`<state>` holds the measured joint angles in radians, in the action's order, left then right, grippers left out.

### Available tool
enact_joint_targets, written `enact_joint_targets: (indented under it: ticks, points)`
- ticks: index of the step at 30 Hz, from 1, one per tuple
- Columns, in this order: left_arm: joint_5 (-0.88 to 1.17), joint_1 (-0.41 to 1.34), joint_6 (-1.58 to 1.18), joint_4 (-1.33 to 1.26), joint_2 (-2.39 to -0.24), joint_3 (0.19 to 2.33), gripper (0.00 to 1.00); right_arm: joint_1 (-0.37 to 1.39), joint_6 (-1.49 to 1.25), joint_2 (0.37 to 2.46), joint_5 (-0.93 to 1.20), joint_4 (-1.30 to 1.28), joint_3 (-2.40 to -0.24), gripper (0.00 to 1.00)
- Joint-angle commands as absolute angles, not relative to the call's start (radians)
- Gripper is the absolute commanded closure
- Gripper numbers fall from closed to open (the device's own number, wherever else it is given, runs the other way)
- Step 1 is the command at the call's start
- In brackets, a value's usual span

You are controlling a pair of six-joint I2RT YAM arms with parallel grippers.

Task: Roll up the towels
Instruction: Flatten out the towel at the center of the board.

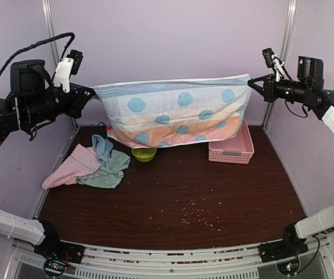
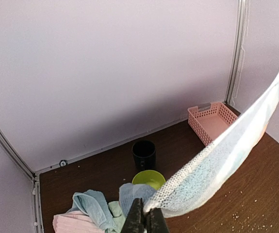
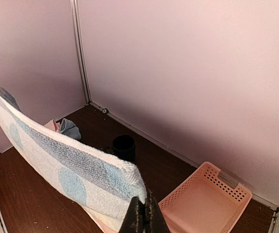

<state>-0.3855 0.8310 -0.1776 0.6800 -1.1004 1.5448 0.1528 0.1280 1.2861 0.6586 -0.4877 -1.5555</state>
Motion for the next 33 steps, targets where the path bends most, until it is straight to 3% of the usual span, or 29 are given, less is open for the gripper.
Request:
enact_joint_targets:
  ticks: [1, 7, 13, 18, 21, 24, 27, 29, 31, 33]
  points:
    - [-0.331, 0.824, -0.171, 0.753, -1.05, 1.508, 1.0, 0.146, 0.108, 1.184, 0.714, -0.476, -1.459, 1.0]
    - [-0.042, 0.845, -0.238, 0.753, -0.988, 1.34, 1.0, 0.147, 0.084, 0.966, 0.932, -0.452, -1.197, 1.0]
    - [0.038, 0.932, -0.382, 0.732, -0.803, 1.16, 1.0, 0.12, 0.477, 0.843, 1.12, -0.894, -1.116, 1.0]
    - [-0.052, 0.933, -0.492, 0.689, -0.71, 1.077, 1.0, 0.046, 0.468, 0.797, 1.173, -0.92, -1.064, 1.0]
    - [-0.119, 0.933, -0.472, 0.635, -0.792, 1.053, 1.0, 0.044, 0.321, 0.824, 1.107, -0.77, -0.996, 1.0]
    - [-0.199, 0.891, -0.469, 0.644, -0.97, 1.062, 1.0, 0.046, 0.146, 0.87, 0.909, -0.566, -0.905, 1.0]
    - [-0.053, 0.697, -0.474, 0.561, -1.124, 0.992, 1.0, 0.048, 0.143, 0.964, 0.746, -0.464, -0.842, 0.98]
    - [0.017, 0.601, -0.464, 0.425, -1.205, 0.939, 1.0, 0.048, 0.163, 1.071, 0.681, -0.419, -0.826, 0.84]
    - [-0.001, 0.568, -0.431, 0.347, -1.305, 0.964, 0.93, 0.048, 0.156, 1.194, 0.597, -0.385, -0.849, 0.81]
    - [-0.027, 0.561, -0.404, 0.36, -1.439, 1.062, 0.78, 0.045, 0.121, 1.304, 0.517, -0.381, -0.91, 0.78]
